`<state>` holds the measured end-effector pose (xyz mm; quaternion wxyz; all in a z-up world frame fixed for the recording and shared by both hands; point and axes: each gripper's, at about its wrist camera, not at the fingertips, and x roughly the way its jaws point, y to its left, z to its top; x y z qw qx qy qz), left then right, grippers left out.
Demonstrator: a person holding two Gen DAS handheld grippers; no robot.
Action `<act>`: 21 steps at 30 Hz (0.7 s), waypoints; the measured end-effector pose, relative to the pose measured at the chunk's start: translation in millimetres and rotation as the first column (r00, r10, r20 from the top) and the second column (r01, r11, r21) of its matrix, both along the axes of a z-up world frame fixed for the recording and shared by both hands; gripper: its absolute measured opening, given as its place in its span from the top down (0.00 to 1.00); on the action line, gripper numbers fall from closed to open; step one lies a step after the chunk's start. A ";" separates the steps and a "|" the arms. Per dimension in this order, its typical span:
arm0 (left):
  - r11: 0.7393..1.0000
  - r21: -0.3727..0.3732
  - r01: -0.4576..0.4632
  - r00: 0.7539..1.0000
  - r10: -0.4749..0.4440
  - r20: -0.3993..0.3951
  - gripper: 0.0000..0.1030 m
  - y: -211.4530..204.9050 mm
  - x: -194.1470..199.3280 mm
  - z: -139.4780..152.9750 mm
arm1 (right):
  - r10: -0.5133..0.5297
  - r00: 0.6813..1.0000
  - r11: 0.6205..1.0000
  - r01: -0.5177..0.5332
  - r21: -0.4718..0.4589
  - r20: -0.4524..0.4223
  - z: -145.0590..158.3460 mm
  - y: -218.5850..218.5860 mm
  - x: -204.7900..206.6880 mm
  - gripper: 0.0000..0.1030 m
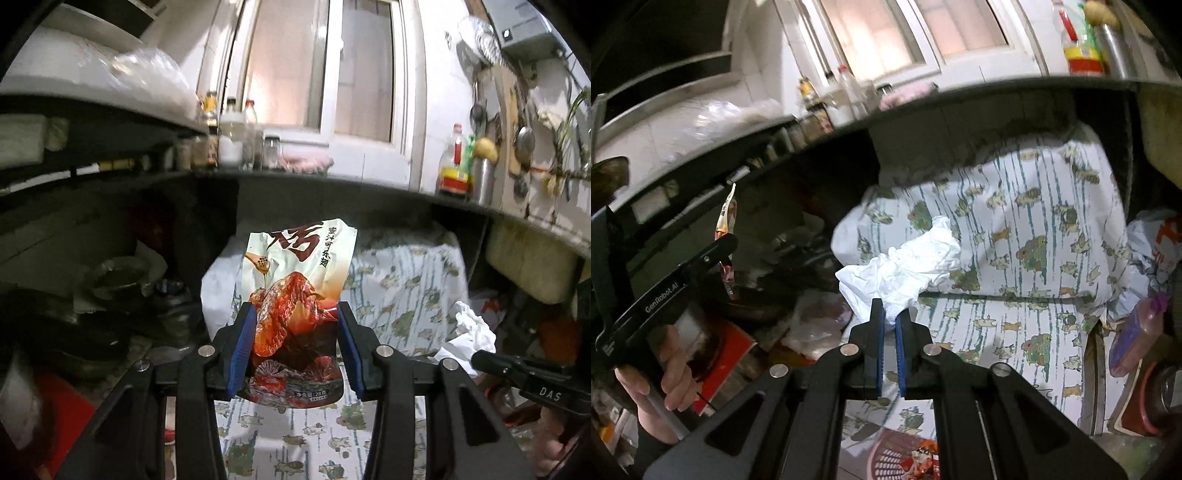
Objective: Collect trash
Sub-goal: 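Lift the snack bag and tissue off the stool, then lower the snack bag and tissue into the pink basket, opening both tools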
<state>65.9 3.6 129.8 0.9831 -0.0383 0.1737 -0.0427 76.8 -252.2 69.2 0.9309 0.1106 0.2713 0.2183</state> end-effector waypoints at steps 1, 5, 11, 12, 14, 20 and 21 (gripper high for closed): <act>1.000 -0.004 0.000 1.000 0.000 0.011 0.55 1.0 -11.4 6.6 | 0.001 1.000 1.000 -0.001 -0.003 0.017 5.2 1.4 -9.9 0.95; 1.000 0.000 0.024 0.999 -0.024 0.040 0.55 0.6 -52.7 27.9 | 0.009 0.997 1.000 -0.007 -0.025 0.080 23.7 9.0 -45.7 0.95; 0.999 0.005 0.049 0.999 -0.049 0.022 0.55 -3.5 -96.0 31.4 | 0.038 0.992 0.998 -0.033 -0.045 0.122 38.2 18.2 -87.2 0.95; 0.999 0.001 0.046 0.999 -0.046 0.018 0.55 -3.4 -99.9 29.3 | 0.037 0.991 0.998 -0.031 -0.052 0.129 39.2 18.9 -92.4 0.95; 0.999 -0.010 0.049 0.999 -0.049 -0.004 0.55 -2.2 -104.3 21.4 | 0.037 0.990 0.997 -0.028 -0.067 0.138 38.9 20.0 -99.8 0.95; 0.998 -0.031 0.048 0.994 -0.050 -0.097 0.55 -2.6 -103.5 -19.8 | 0.077 0.991 0.992 -0.066 -0.103 0.107 23.4 26.9 -105.6 0.95; 0.998 -0.034 0.051 0.992 -0.054 -0.115 0.55 -3.3 -100.8 -27.1 | 0.081 0.993 0.991 -0.071 -0.110 0.086 16.9 28.7 -102.7 0.95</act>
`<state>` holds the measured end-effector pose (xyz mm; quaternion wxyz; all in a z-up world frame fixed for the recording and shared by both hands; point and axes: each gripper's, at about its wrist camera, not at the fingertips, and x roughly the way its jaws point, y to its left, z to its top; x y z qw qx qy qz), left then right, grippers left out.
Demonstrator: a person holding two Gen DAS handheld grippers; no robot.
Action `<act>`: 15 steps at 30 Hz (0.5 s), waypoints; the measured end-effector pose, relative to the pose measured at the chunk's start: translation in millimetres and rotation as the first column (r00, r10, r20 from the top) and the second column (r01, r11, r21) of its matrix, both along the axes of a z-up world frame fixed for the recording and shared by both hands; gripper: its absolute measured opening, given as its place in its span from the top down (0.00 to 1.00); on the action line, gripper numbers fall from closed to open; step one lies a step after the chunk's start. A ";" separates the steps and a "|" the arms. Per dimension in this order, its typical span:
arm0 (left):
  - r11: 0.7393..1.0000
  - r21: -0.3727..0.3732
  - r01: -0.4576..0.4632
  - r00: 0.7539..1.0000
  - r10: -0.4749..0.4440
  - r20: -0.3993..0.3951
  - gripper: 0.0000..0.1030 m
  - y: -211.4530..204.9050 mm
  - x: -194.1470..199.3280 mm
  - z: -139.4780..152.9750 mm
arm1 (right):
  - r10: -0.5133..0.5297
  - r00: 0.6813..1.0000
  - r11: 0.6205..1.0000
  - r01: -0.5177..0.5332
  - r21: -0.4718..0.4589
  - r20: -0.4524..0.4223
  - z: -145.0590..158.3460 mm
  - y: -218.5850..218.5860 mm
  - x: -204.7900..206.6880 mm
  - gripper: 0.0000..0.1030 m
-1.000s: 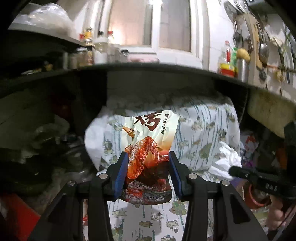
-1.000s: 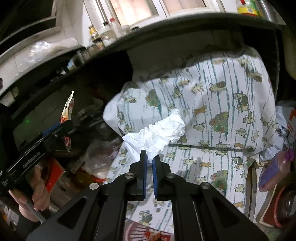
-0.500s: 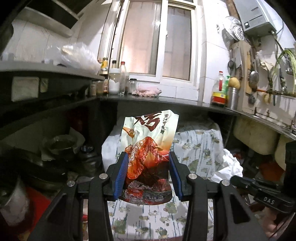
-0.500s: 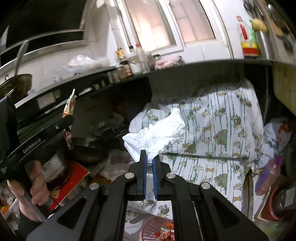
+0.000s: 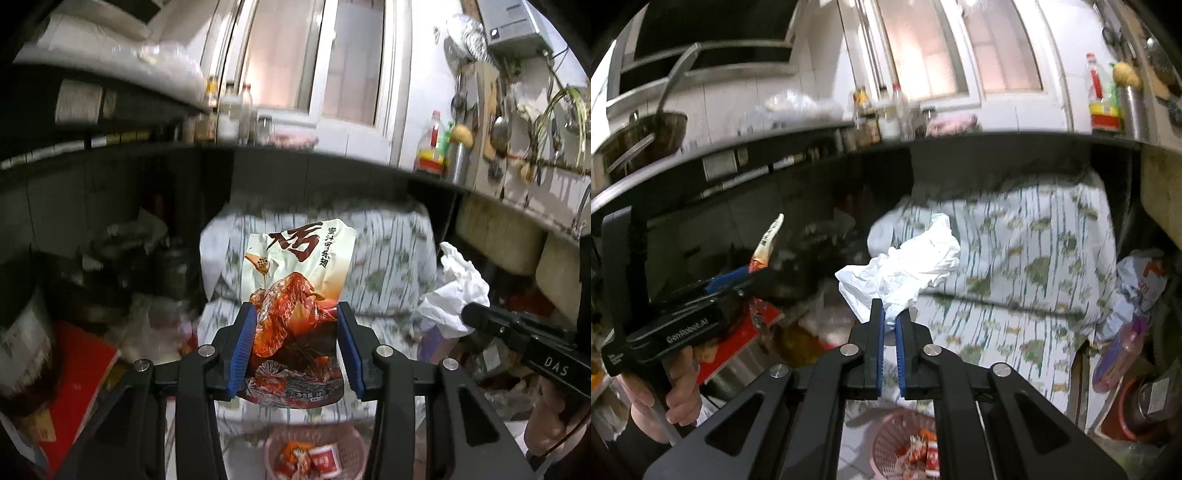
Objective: Collect trash
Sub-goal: 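Lower the snack bag and tissue into the pink basket, opening both tools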
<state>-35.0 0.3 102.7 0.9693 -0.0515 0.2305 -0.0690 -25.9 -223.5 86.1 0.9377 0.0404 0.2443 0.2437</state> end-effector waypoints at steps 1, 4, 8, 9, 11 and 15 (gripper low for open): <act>1.000 -0.004 0.006 1.000 -0.006 -0.024 0.55 -1.1 3.6 -9.7 | 0.005 1.000 1.000 -0.005 -0.005 -0.021 -7.1 1.4 3.0 0.95; 1.000 -0.001 0.009 0.995 -0.009 -0.103 0.55 -5.0 15.7 -39.4 | 0.007 0.996 1.000 -0.009 -0.024 -0.084 -31.7 3.6 13.8 0.95; 0.999 -0.032 0.025 0.972 -0.031 -0.232 0.55 -4.9 40.1 -82.9 | 0.022 0.979 0.999 -0.029 -0.034 -0.203 -71.4 5.6 34.2 0.95; 0.998 -0.048 0.033 0.962 -0.045 -0.270 0.55 -5.1 46.6 -94.7 | 0.026 0.972 0.999 -0.035 -0.034 -0.235 -81.9 5.3 39.2 0.95; 0.989 -0.120 0.089 0.918 -0.128 -0.375 0.55 -5.7 63.5 -125.2 | 0.025 0.949 0.998 -0.040 -0.043 -0.314 -108.4 6.9 50.7 0.95; 0.990 -0.131 0.049 0.847 -0.111 -0.519 0.55 -5.3 86.7 -182.2 | -0.028 0.897 0.988 -0.043 -0.150 -0.441 -167.6 15.6 70.7 0.94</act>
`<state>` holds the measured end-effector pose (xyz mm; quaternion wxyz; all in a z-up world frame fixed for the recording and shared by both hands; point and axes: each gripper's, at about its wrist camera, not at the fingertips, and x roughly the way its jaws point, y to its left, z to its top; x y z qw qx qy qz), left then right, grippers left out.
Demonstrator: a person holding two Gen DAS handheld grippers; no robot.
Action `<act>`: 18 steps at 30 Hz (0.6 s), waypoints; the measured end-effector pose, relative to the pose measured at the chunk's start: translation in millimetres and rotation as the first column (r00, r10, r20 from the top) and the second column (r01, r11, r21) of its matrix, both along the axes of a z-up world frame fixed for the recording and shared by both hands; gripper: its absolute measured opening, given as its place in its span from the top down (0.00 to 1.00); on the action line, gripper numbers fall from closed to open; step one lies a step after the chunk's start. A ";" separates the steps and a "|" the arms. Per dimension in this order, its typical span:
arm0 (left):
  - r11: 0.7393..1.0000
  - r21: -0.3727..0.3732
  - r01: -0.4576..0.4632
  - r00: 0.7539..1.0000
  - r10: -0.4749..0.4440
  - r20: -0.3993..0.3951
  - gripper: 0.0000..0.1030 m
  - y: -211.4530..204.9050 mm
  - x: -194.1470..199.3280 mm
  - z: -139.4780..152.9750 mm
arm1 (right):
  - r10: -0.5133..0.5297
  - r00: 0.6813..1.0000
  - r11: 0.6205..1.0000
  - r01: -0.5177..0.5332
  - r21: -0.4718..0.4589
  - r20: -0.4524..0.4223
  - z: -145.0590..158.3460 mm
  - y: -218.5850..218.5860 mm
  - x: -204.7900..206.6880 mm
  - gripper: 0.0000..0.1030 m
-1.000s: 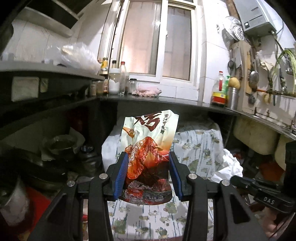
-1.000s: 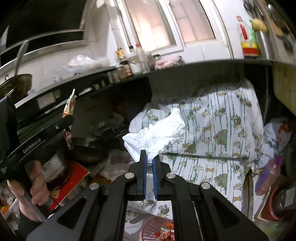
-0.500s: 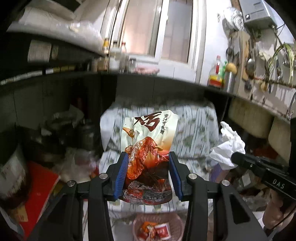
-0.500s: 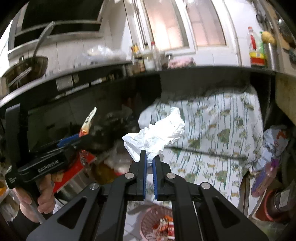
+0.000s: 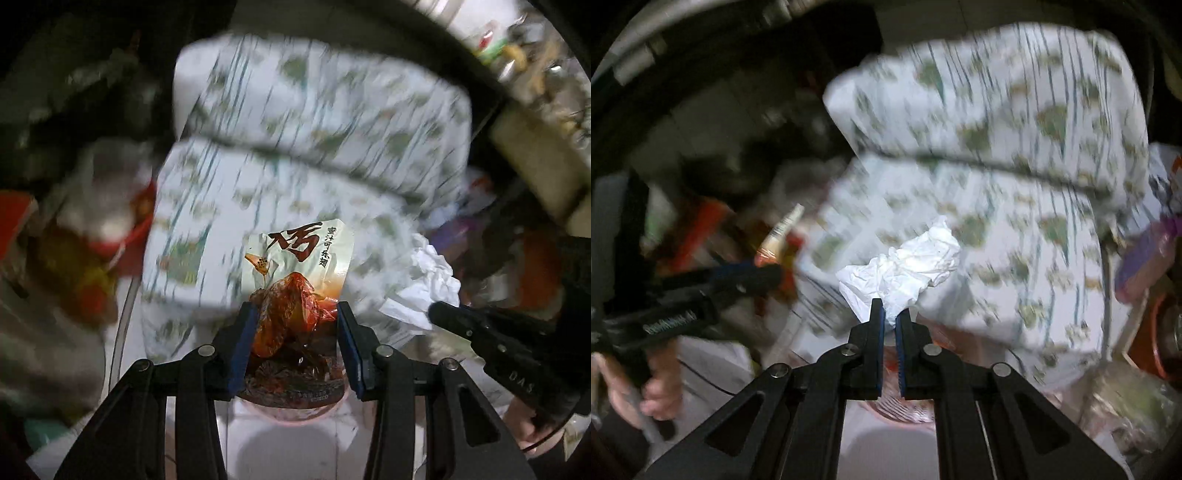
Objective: Collect trash
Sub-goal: 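Lower the snack bag and tissue into the pink basket, opening both tools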
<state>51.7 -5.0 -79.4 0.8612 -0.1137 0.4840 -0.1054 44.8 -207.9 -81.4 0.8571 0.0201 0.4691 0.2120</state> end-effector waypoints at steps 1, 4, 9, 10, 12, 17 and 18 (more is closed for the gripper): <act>1.000 -0.007 -0.001 0.999 0.000 -0.040 0.55 -0.2 5.0 -13.5 | 0.009 0.999 1.000 -0.010 -0.010 -0.044 -14.1 1.0 5.0 0.94; 0.999 -0.035 0.001 0.993 -0.005 -0.117 0.55 -2.7 14.6 -41.3 | 0.019 0.983 1.000 -0.019 0.002 -0.180 -54.3 0.1 16.4 0.94; 0.999 -0.037 0.005 0.983 -0.012 -0.185 0.55 -11.2 26.2 -70.3 | 0.002 0.949 0.999 0.009 0.034 -0.314 -91.7 -4.8 28.8 0.94; 0.999 -0.035 0.001 0.981 -0.008 -0.195 0.55 -12.3 27.4 -74.4 | -0.003 0.945 0.999 0.015 0.035 -0.327 -95.5 -4.4 28.7 0.94; 1.000 -0.007 0.014 0.982 -0.015 -0.188 0.55 -17.7 29.0 -75.9 | -0.012 0.944 0.999 0.021 0.025 -0.329 -97.7 -3.4 29.5 0.92; 0.999 -0.006 0.042 0.982 -0.043 -0.183 0.55 -25.3 28.6 -74.6 | -0.016 0.951 1.000 0.024 0.020 -0.310 -91.8 -3.9 29.1 0.91; 0.999 -0.006 0.040 0.982 -0.040 -0.184 0.55 -24.9 28.2 -74.2 | -0.021 0.952 0.999 0.030 0.023 -0.306 -90.4 -5.9 28.6 0.91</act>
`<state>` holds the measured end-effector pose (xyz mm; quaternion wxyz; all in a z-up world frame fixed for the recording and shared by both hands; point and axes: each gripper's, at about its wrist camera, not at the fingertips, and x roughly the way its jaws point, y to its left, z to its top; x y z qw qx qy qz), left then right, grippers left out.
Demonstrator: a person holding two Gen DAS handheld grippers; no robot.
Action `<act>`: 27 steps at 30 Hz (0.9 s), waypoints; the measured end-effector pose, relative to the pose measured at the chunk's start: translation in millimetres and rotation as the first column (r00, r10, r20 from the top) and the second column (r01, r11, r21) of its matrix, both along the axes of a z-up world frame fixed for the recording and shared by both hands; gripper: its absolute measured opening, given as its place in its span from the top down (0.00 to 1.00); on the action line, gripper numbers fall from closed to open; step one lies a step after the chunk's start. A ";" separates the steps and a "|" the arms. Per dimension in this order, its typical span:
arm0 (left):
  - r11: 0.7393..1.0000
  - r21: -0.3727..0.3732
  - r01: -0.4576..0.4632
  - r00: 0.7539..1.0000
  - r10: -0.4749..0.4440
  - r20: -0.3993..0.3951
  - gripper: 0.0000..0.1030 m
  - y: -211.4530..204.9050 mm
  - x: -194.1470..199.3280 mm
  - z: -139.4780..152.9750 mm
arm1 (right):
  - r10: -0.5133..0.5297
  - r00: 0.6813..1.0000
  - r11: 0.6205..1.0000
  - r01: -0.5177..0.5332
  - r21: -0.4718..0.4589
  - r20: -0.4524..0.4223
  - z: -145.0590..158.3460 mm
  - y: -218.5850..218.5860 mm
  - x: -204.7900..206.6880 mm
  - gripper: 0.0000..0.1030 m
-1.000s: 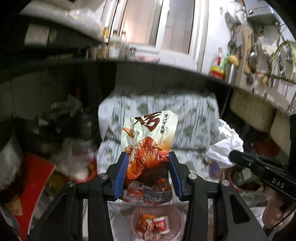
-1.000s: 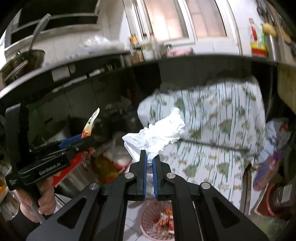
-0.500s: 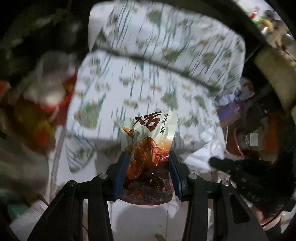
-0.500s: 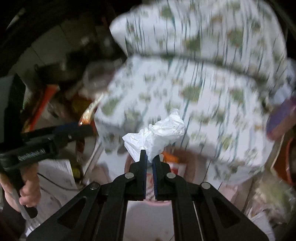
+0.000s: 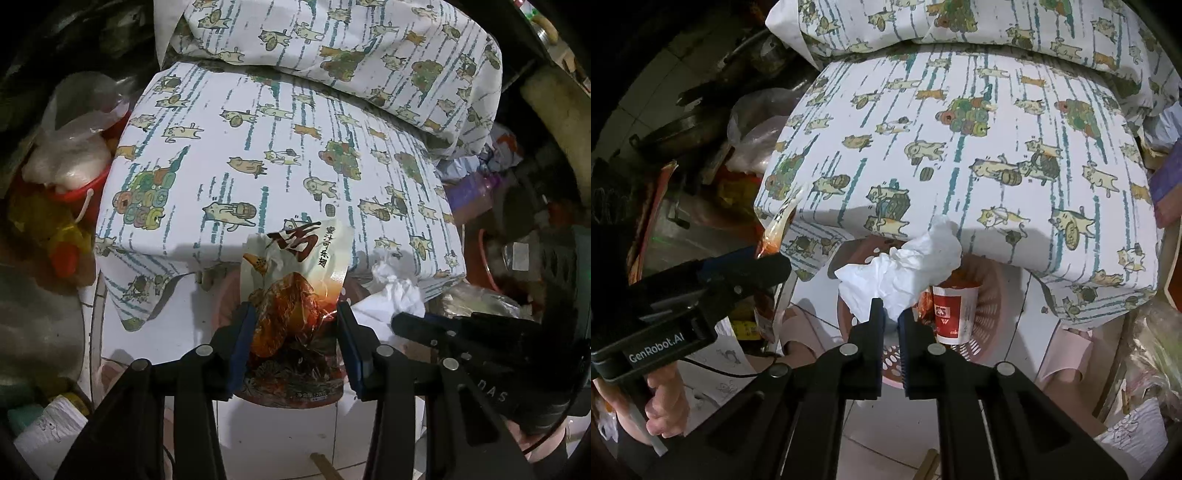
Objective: Collect trash
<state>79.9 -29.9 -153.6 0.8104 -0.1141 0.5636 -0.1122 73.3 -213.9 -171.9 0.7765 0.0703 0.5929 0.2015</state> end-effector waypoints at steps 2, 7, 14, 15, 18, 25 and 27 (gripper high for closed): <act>1.000 -0.019 -0.006 1.000 0.005 -0.007 0.55 2.3 0.1 -0.5 | -0.007 1.000 1.000 0.007 0.014 -0.004 1.7 -3.2 2.7 0.88; 0.999 -0.035 -0.023 1.000 0.022 -0.014 0.35 6.6 0.8 -2.7 | -0.042 0.999 0.998 0.042 0.055 -0.004 7.8 -11.3 5.3 0.62; 0.997 -0.003 -0.079 0.997 0.079 0.008 0.33 21.4 0.1 2.7 | -0.126 0.991 0.988 0.123 0.096 0.031 23.9 -31.2 8.4 0.62; 0.996 0.009 -0.087 0.996 0.087 0.022 0.33 23.5 -0.6 5.4 | -0.136 0.989 0.988 0.131 0.087 0.053 28.9 -32.9 7.6 0.62; 0.993 0.053 -0.107 0.991 0.102 0.086 0.33 26.0 -4.2 19.9 | -0.140 0.980 0.989 0.133 0.057 0.138 46.9 -33.3 3.4 0.62; 0.975 0.144 -0.169 0.914 0.100 0.394 0.33 31.8 -44.3 117.9 | -0.130 0.914 0.991 0.113 0.067 0.384 127.0 -29.9 -28.0 0.61; 0.964 0.166 -0.210 0.858 0.100 0.503 0.33 36.1 -63.4 156.8 | -0.128 0.873 0.992 0.108 0.069 0.471 158.6 -28.9 -42.6 0.57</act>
